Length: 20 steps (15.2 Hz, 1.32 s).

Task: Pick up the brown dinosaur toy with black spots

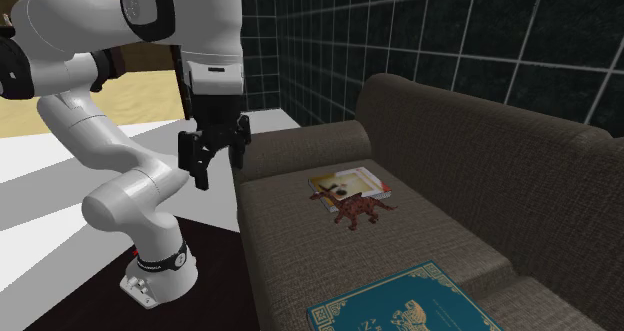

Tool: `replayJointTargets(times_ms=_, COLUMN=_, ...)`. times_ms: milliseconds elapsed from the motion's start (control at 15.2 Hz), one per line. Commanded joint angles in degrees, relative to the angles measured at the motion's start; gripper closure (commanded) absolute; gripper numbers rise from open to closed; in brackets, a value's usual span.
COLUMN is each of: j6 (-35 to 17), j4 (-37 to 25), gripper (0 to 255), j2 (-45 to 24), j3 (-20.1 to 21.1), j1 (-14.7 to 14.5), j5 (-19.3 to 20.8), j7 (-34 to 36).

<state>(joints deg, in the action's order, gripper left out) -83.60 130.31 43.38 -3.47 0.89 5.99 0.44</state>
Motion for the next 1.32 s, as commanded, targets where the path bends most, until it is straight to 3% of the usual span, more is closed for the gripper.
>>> replayJointTargets(times_ms=0, j6=0.0, j4=0.0, gripper=0, j2=0.0, j3=0.0, j1=0.0, j5=0.0, j7=0.0)
replayJointTargets(times_ms=594, j6=-9.8, j4=-0.7, gripper=0, j2=-12.8, j3=3.7, j1=-5.1, j5=-5.4, j7=0.4)
replayJointTargets(times_ms=1254, j6=-18.4, j4=-6.5, gripper=0, j2=-29.1, j3=8.2, j1=-10.2, j5=-10.1, j7=-0.1)
